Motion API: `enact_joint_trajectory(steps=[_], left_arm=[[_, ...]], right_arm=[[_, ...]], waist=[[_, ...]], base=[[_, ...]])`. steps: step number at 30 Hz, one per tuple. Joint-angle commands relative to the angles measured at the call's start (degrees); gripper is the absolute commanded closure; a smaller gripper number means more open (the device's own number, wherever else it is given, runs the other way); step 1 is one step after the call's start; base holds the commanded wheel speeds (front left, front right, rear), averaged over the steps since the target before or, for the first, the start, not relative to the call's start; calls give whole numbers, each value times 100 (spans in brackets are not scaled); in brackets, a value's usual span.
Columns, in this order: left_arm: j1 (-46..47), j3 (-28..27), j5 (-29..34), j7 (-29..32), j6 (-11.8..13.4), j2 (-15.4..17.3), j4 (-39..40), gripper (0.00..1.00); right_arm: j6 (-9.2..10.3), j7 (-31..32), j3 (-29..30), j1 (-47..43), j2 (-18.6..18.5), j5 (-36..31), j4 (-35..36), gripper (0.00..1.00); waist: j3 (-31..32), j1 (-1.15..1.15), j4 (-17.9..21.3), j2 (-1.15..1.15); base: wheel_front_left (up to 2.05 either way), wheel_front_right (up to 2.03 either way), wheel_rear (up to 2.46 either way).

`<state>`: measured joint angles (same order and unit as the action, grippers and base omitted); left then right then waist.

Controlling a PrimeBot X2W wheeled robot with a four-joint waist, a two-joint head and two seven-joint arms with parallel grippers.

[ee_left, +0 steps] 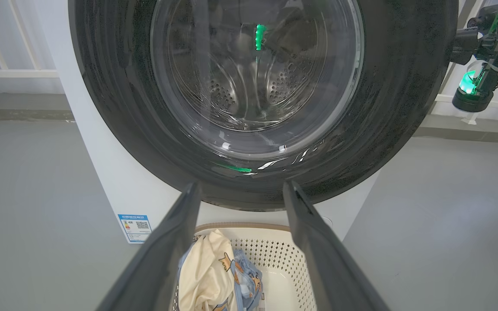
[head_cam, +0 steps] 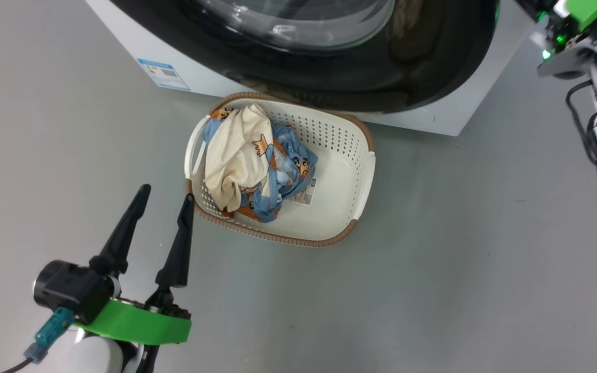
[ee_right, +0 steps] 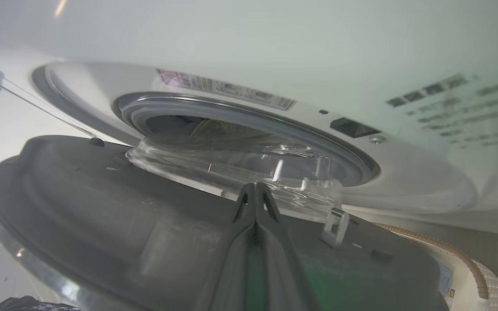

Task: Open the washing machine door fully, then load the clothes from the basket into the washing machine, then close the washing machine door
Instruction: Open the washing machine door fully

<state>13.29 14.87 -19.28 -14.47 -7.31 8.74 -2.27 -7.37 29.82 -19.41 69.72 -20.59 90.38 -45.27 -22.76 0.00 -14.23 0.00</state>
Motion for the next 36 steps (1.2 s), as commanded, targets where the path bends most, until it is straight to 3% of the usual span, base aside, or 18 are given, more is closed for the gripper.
enact_joint_trajectory(steps=[1, 20, 36], left_arm=[[63, -220, 22, -52, -18, 157, 118, 0], [-249, -269, 164, -52, -18, 175, 55, 0], [-535, -328, 247, -52, -18, 132, 46, 0]], right_arm=[[-12, 113, -120, -185, 295, 64, 266, 100], [-12, 675, -493, -1499, 544, 167, 1489, 100], [-12, 932, -843, -2427, 843, 148, 2377, 100]], waist=[[61, 0, 52, 0], [631, 0, 315, 0], [946, 0, 220, 0]], base=[[0, 0, 0], [0, 0, 0], [0, 0, 0]])
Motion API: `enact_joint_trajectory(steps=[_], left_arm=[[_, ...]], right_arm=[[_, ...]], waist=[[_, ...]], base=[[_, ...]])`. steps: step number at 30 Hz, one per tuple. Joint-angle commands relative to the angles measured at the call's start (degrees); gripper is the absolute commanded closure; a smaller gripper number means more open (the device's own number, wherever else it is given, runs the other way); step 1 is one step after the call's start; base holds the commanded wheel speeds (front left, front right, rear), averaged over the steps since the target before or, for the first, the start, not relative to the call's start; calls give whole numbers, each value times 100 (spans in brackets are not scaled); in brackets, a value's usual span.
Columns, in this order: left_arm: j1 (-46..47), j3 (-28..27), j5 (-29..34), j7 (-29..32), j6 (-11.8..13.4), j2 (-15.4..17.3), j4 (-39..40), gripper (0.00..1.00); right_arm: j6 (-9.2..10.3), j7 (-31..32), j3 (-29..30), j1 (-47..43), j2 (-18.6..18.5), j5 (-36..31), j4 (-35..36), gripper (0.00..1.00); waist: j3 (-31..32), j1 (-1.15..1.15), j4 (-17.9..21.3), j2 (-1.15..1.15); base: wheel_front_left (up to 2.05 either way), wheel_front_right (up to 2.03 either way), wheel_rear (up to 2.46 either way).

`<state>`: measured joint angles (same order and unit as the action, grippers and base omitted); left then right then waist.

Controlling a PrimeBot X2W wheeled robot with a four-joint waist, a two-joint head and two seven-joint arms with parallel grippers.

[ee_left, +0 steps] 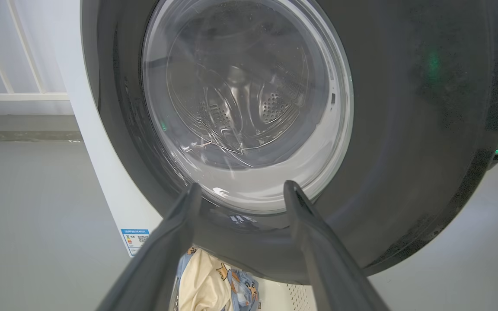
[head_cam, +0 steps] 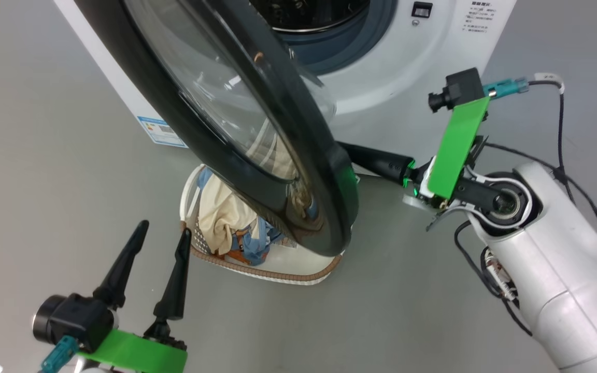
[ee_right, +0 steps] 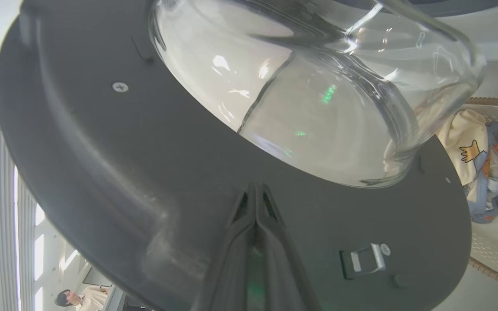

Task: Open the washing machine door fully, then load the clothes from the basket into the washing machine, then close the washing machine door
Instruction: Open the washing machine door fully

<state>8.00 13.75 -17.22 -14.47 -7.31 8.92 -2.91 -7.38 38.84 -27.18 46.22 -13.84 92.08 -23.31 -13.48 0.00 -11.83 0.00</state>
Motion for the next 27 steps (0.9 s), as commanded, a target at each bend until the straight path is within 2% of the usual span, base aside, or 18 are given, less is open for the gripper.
enact_joint_trajectory(steps=[1, 27], left_arm=[[-19, -226, 43, -52, -18, 107, 107, 0], [-116, -323, 27, -52, -18, 15, 21, 0]], right_arm=[[-11, 45, -91, -118, 191, -27, 222, 100], [-11, 261, -547, -497, 840, -102, 610, 100]], waist=[[37, 0, -37, 0], [237, 0, -343, 0]], base=[[0, 0, 0], [0, 0, 0]])
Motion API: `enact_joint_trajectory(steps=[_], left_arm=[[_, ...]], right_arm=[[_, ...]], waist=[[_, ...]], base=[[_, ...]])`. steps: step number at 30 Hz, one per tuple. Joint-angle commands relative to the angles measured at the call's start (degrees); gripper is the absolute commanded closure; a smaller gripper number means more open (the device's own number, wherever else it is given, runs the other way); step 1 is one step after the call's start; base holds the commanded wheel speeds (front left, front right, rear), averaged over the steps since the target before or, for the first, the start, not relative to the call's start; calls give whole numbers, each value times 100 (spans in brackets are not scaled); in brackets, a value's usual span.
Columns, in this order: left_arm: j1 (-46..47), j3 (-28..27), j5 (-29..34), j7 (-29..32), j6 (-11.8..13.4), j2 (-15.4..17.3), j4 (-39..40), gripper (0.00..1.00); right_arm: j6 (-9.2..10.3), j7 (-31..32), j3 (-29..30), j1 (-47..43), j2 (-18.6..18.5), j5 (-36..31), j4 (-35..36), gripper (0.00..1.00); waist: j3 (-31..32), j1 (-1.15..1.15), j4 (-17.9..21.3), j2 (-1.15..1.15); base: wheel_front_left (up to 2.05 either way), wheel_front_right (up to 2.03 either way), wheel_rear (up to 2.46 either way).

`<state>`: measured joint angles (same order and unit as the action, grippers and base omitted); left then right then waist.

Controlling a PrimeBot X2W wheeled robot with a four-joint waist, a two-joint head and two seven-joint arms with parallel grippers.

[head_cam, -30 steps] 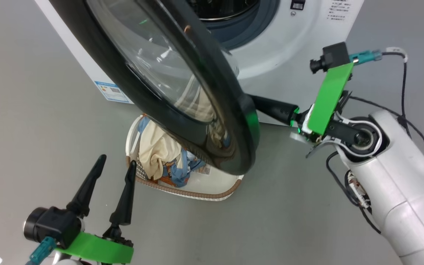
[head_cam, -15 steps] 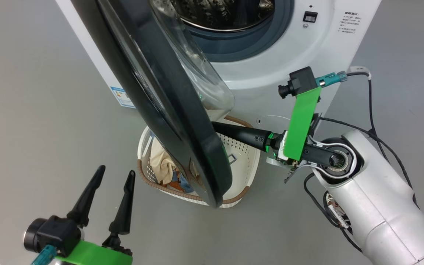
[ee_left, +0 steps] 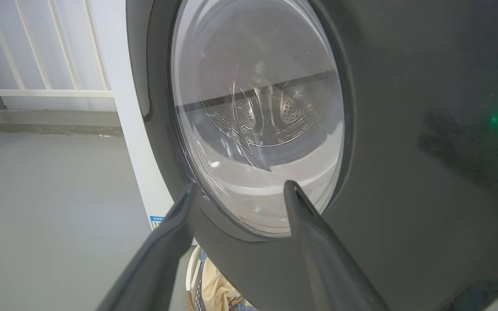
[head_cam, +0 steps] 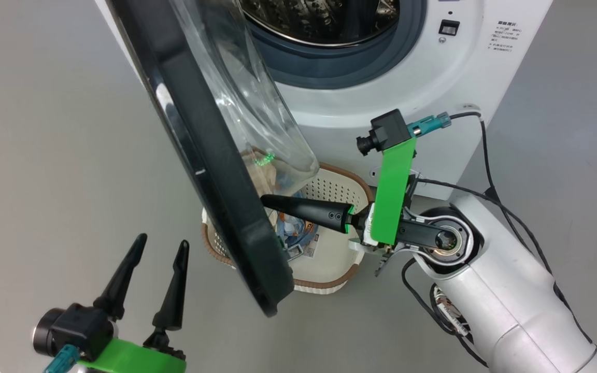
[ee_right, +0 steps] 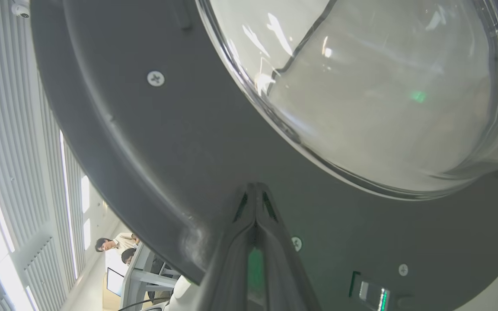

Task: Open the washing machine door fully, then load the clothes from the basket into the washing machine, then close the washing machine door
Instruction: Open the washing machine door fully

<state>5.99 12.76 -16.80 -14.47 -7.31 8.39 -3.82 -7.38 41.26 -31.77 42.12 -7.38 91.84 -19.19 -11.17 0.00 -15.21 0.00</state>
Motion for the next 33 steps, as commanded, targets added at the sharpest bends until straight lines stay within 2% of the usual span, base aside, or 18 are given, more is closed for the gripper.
enact_joint_trajectory(steps=[1, 12, 21, 22, 23, 24, 26, 33], left_arm=[[84, -225, -16, -52, -18, 66, 106, 0], [57, -258, -10, -52, -18, 28, 42, 0], [-31, -323, -50, -52, -18, -13, 2, 0], [-40, -329, -70, -52, -18, 0, -16, 0], [-50, -328, -62, -52, -18, 27, -49, 0], [-59, -335, -68, -52, -18, 33, -66, 0], [-87, -362, -82, -52, -18, 54, -112, 0], [-199, -352, -52, -52, -18, 121, -149, 0]], right_arm=[[-11, 22, -92, -94, 210, -67, 207, 100], [-11, 57, -120, -170, 332, 3, 256, 100], [-11, -268, 115, -412, 237, -97, 273, 100], [-11, -312, 163, -452, 192, -110, 253, 90], [-11, -382, 213, -493, 141, -143, 235, 70], [-11, -452, 260, -545, 89, -172, 205, 44], [-11, -643, 379, -700, -67, -248, 139, 0], [-11, -922, 602, -1224, -411, -251, 249, 0]], waist=[[15, 0, -12, 0], [139, 0, -19, 0], [281, 0, 73, 0], [297, 0, 92, 0], [326, 0, 119, 0], [346, 0, 141, 0], [420, 0, 211, 0], [589, 0, 384, 0]], base=[[0, 0, 0], [0, 0, 0], [0, 0, 0], [0, 0, 0], [0, 0, 0], [0, 0, 0], [0, 0, 0], [0, 0, 0]])
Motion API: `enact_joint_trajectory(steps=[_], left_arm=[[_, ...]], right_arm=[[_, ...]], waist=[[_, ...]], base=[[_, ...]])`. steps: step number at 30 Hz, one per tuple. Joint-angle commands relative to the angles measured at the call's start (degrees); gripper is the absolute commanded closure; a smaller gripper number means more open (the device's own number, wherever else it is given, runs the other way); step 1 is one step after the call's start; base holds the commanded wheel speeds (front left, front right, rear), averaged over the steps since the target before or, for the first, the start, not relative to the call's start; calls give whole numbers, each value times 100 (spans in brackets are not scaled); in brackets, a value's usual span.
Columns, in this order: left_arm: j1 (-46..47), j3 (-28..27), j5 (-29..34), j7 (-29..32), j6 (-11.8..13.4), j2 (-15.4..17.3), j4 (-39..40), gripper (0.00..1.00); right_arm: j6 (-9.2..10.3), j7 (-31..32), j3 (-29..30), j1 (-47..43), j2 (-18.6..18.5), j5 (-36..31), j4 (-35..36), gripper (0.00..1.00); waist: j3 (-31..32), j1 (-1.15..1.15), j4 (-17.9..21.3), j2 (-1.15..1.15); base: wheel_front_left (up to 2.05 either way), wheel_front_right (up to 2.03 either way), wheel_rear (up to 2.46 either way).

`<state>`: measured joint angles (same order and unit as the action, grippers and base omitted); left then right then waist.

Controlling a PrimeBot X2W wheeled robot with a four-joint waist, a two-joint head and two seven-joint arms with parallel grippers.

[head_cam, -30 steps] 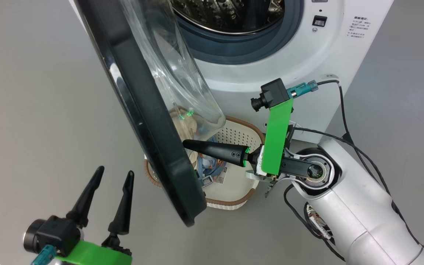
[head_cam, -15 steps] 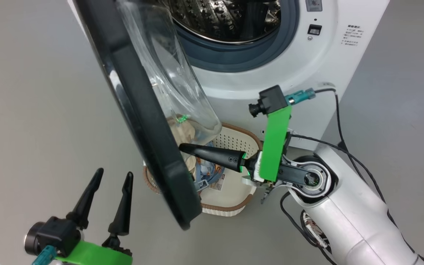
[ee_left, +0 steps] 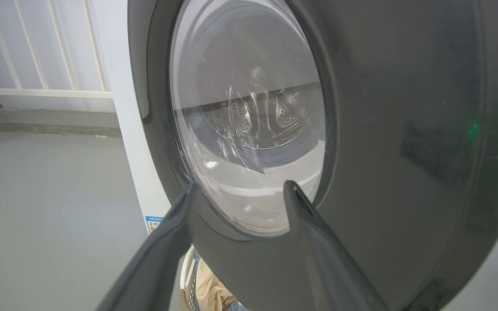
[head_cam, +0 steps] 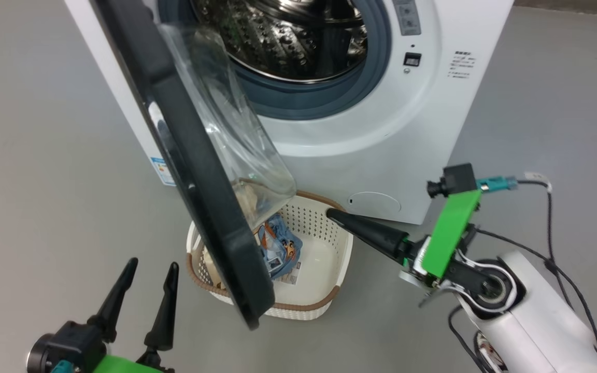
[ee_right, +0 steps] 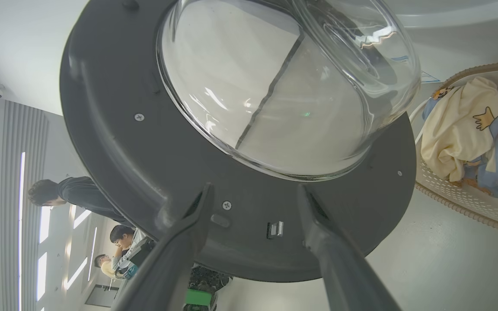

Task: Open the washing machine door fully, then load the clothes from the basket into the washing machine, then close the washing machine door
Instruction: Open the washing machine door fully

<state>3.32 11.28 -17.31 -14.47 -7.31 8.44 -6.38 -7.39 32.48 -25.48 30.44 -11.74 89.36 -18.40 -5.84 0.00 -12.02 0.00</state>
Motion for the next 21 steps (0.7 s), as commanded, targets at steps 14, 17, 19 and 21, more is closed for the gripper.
enact_joint_trajectory(steps=[14, 17, 19, 21], left_arm=[[-149, -292, 46, -52, -18, 202, 139, 0], [-211, -311, 58, -52, -18, 205, 148, 0], [-252, -321, 66, -52, -18, 205, 155, 0], [-289, -331, 75, -52, -18, 202, 161, 0]], right_arm=[[-10, -980, 5, -1162, -788, -537, 424, 0], [-10, -1365, -21, -1306, -928, -684, 399, 0], [-10, -1627, -58, -1379, -1042, -798, 396, 0], [-10, -1884, -68, -1468, -1149, -844, 384, 0]], waist=[[259, 0, 384, 0], [301, 0, 436, 0], [324, 0, 465, 0], [348, 0, 489, 0]], base=[[0, 0, 0], [0, 0, 0], [0, 0, 0], [0, 0, 0]])
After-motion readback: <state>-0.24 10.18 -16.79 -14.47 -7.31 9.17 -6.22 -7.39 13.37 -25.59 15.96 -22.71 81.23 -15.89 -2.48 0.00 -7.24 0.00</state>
